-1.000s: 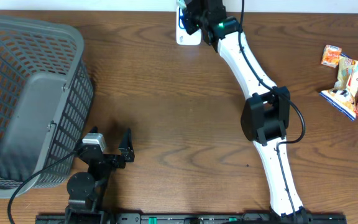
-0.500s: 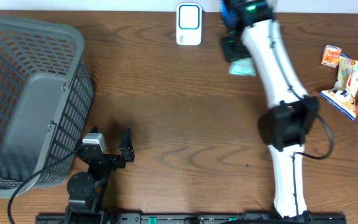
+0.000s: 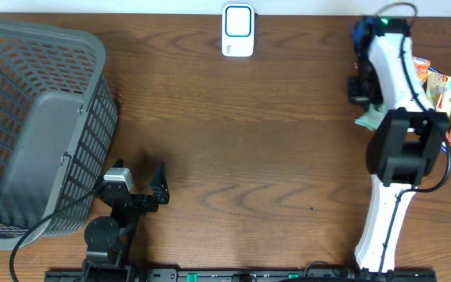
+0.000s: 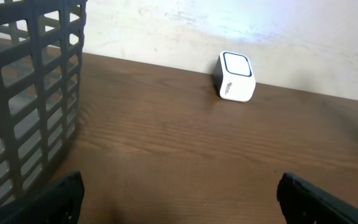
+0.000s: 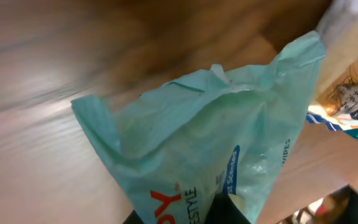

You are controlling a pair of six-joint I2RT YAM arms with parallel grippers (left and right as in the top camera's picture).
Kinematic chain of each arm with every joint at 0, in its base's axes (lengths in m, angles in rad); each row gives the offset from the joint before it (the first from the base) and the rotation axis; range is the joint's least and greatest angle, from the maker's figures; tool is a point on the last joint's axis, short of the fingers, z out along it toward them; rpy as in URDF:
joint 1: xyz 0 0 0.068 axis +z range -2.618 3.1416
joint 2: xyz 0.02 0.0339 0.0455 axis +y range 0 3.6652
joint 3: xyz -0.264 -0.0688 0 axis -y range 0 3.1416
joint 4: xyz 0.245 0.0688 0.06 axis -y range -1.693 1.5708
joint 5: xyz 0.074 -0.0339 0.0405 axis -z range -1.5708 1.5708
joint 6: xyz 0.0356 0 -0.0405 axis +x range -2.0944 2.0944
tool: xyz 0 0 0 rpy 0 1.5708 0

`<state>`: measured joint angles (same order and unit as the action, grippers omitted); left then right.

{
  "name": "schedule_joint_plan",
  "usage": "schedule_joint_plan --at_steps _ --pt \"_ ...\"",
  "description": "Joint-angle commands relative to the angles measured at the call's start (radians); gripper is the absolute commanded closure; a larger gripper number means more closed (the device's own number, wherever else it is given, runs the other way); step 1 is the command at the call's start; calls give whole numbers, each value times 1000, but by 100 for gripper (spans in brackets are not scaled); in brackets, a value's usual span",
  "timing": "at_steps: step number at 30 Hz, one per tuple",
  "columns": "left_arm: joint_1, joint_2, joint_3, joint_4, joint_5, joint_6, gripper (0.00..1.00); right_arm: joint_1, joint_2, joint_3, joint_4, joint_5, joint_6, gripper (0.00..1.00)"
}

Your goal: Scan the item barcode

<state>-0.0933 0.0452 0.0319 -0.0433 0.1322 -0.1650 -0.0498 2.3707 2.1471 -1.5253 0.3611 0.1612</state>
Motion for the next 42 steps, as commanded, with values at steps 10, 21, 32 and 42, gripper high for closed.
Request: schedule_joint_plan --at_steps 10,21,32,42 --pt "4 -2 -28 -14 6 -13 2 -138 -13 -13 2 68 124 1" --pt "4 -2 -28 -14 6 -13 2 -2 -350 26 10 -140 77 1" --pt "4 -2 -28 -14 6 -13 2 49 -763 26 3 -180 77 1" --pt "4 -2 -28 -14 6 -13 2 50 -915 26 3 -180 77 1"
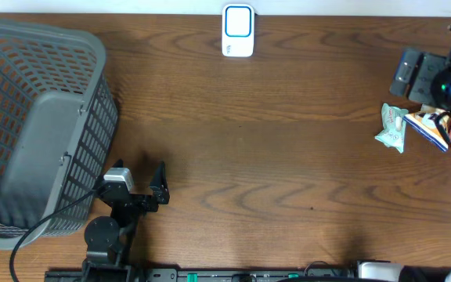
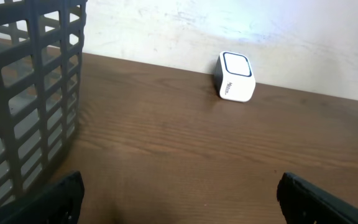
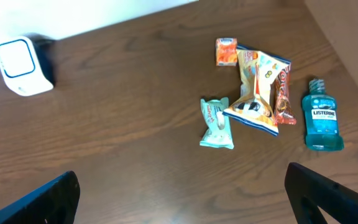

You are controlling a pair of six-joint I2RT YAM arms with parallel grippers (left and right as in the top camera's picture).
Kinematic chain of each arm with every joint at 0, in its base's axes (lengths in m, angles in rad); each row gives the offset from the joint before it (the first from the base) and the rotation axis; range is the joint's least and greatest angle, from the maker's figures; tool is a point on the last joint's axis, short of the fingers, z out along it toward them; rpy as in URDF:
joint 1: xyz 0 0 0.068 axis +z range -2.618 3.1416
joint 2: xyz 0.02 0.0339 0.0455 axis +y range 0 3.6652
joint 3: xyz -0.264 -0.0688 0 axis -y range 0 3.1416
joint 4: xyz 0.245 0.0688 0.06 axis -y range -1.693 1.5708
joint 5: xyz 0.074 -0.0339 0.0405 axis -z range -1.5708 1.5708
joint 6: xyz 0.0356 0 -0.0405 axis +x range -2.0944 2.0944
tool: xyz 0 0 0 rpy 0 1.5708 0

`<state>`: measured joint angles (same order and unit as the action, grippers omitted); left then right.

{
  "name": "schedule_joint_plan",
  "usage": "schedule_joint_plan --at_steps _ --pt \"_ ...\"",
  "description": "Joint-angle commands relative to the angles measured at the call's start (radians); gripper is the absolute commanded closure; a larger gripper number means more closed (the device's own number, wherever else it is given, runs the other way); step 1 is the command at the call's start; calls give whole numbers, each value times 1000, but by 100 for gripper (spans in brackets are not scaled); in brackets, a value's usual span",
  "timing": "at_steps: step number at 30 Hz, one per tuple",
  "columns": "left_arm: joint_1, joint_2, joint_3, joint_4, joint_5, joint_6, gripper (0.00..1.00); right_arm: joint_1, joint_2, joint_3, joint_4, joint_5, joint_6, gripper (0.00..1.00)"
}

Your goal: Scan the item barcode

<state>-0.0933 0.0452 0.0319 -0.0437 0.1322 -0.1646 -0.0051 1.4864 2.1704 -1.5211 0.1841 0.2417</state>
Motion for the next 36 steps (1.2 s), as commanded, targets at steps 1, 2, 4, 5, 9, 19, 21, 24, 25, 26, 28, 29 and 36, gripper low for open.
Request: schedule_joint_plan --at_steps 1,2,4,5,9,19,21,24,25,26,28,29,36 --pt "4 -2 -28 -14 6 -13 2 5 -37 3 -1 -3 -3 1" --pt "4 -2 -28 -14 6 -13 2 5 -42 3 -1 -3 -3 1" --pt "4 -2 -28 -14 6 -13 2 5 -47 3 -3 -3 -3 1" --pt "4 -2 -28 -14 6 -13 2 5 -49 3 -3 -3 -3 1" --pt "4 -2 -28 -14 6 -13 2 6 -73 2 23 -7 -3 1" --pt "4 -2 -28 -14 6 -13 2 6 -262 -58 81 -10 -3 1" --pt "4 -2 -28 -14 6 -13 2 6 -312 -97 97 -6 -3 1" --pt "4 -2 -28 -14 6 -13 2 6 -401 -192 137 -3 -3 1" --pt "4 -2 -28 -14 6 -13 2 6 -441 -243 161 -3 -3 1" --pt "4 -2 -28 -14 6 -13 2 6 -477 -293 186 -3 -3 1" --pt "4 -2 -28 -14 6 -13 2 6 -550 -402 242 -3 -3 1" --pt "4 -2 -28 -14 6 -13 2 6 -592 -467 276 -3 -3 1" --pt "4 -2 -28 -14 6 -13 2 6 -910 -955 550 -4 -3 1"
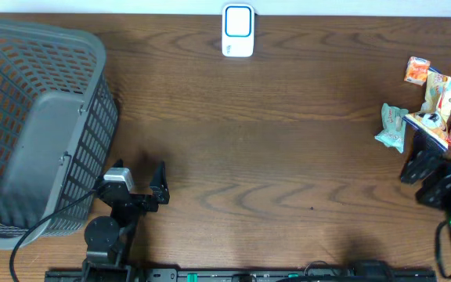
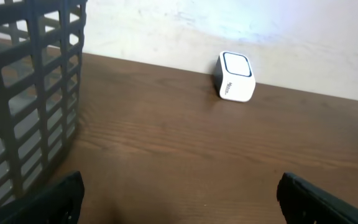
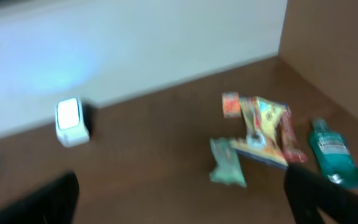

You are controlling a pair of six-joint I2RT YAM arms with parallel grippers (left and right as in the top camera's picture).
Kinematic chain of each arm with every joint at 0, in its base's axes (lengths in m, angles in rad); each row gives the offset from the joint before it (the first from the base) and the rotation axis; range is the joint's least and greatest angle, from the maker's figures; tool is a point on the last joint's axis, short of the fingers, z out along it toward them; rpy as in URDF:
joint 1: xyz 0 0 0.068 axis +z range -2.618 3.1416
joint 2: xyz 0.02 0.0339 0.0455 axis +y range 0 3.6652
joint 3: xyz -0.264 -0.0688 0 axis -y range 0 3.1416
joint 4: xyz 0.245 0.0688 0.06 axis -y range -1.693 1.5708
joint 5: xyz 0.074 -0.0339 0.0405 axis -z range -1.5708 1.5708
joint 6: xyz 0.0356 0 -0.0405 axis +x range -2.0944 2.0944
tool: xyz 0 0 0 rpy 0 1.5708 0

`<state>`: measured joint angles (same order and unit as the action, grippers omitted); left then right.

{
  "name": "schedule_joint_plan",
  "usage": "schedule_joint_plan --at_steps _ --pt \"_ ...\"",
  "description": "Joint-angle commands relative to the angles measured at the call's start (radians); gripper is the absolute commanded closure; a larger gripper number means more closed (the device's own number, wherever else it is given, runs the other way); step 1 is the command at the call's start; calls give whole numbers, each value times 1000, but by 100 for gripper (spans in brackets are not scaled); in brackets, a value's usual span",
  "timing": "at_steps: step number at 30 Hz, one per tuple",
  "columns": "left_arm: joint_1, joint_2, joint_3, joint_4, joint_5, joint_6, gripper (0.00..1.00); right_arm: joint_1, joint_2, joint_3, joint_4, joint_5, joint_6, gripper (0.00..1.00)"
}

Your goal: Scan the item barcode

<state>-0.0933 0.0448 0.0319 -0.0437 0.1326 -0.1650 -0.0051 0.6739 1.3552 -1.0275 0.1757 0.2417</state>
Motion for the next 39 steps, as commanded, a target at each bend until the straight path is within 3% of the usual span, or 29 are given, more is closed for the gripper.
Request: schedule_joint_plan --at_steps 1,12,19,35,39 --pt "4 -2 -28 -14 6 -13 2 6 -133 -196 93 4 -3 1" --pt "4 -2 -28 -14 6 -13 2 27 -489 -809 571 -3 -3 1" --pt "4 -2 -28 -14 6 -13 2 60 -630 -1047 735 -11 -2 1" --pt "4 -2 -28 -14 6 -13 2 59 -669 -1346 991 -22 -3 1" --pt "4 -2 -28 -14 6 -13 2 59 -669 -1349 975 -18 -4 1"
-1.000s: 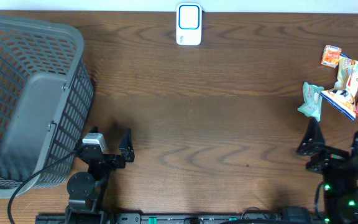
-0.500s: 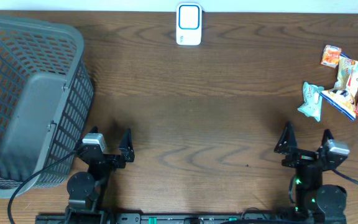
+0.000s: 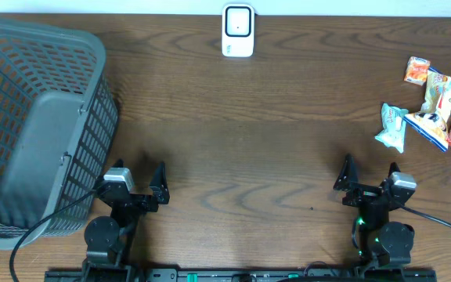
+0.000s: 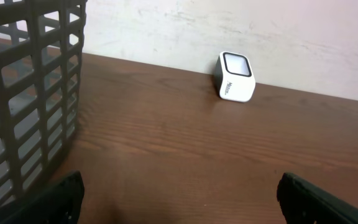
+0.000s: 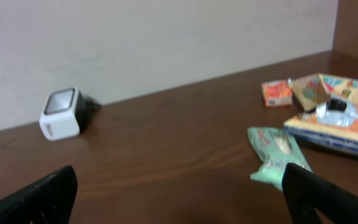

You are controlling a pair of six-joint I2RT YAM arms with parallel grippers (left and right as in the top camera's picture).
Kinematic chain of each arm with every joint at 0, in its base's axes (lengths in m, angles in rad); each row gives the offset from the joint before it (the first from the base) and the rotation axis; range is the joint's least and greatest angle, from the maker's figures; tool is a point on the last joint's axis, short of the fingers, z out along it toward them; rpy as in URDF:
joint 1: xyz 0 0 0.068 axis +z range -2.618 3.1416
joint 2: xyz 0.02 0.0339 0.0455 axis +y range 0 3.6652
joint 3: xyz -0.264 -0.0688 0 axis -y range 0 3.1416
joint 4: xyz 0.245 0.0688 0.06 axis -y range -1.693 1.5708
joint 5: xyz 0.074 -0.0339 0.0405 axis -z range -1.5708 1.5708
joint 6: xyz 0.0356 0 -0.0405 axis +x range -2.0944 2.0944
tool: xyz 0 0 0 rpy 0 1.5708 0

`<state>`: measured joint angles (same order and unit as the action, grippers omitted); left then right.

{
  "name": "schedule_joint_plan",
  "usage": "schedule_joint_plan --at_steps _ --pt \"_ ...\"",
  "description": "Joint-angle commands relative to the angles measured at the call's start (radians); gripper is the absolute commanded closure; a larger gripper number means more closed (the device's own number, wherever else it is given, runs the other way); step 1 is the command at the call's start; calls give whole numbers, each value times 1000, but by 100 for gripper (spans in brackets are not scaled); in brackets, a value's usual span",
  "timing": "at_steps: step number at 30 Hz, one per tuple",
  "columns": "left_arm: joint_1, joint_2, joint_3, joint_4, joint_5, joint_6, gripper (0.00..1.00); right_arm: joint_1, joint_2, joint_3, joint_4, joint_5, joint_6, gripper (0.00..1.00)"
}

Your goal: Scan the item barcode

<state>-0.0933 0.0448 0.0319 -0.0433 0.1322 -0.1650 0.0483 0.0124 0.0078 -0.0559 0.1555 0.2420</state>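
Note:
The white barcode scanner (image 3: pixel 238 30) stands at the table's far edge, and shows in both wrist views (image 4: pixel 235 76) (image 5: pixel 61 114). A teal wipes pack (image 3: pixel 391 127) (image 5: pixel 276 149) lies flat at the right, beside the snack bags (image 3: pixel 442 106). My left gripper (image 3: pixel 141 178) (image 4: pixel 180 199) rests at the front left, open and empty. My right gripper (image 3: pixel 369 176) (image 5: pixel 179 196) rests at the front right, also open and empty, well short of the teal pack.
A grey mesh basket (image 3: pixel 37 117) fills the left side, close to the left arm. A small orange packet (image 3: pixel 417 70) lies behind the snack bags. A blue mouthwash bottle pokes in at the right edge.
My right arm was at the table's right edge near the items and now sits at the front right, facing the far wall. The scanner's blue rim no longer shows. The left arm is unmoved.
At first my right gripper had the teal wipes pack at its fingers, near the item pile. Then the pack lay on the table beside the snacks with the gripper open, high above. The arm was then lower at the right edge, and now rests at the front.

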Motion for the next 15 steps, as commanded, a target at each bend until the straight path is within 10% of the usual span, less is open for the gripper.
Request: schedule_joint_plan --at_steps 1,15 --pt "4 -2 -28 -14 6 -13 2 6 -8 -2 4 4 -4 1" --pt "4 -2 -28 -14 6 -13 2 6 -8 -2 -6 -2 -84 1"
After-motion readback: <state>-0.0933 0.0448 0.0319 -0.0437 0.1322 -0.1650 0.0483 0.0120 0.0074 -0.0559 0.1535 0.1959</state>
